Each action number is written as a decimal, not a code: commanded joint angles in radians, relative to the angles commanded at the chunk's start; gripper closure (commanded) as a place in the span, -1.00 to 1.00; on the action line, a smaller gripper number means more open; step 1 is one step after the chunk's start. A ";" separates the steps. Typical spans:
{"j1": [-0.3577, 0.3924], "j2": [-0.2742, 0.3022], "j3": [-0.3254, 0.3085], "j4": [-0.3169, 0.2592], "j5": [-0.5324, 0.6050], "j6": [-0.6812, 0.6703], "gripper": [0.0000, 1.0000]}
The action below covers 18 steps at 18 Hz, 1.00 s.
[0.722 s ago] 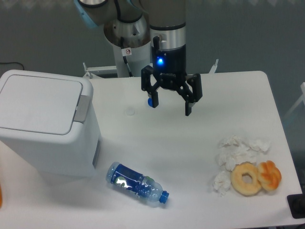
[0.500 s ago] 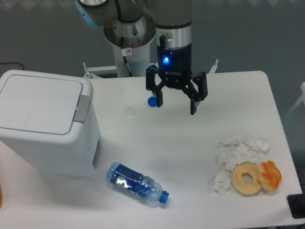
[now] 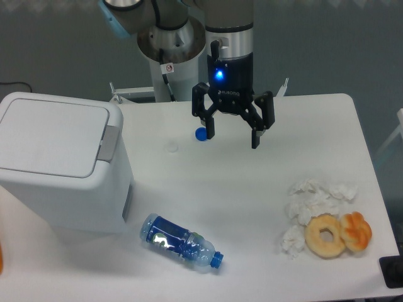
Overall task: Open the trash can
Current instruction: 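Raise the open gripper and move it toward the white trash can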
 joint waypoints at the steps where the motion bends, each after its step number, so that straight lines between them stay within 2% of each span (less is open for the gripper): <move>1: 0.000 0.008 0.000 0.000 0.000 -0.015 -1.00; 9: 0.002 0.015 0.000 0.000 -0.034 -0.058 -1.00; 18: -0.023 0.005 0.046 0.000 -0.067 -0.377 -1.00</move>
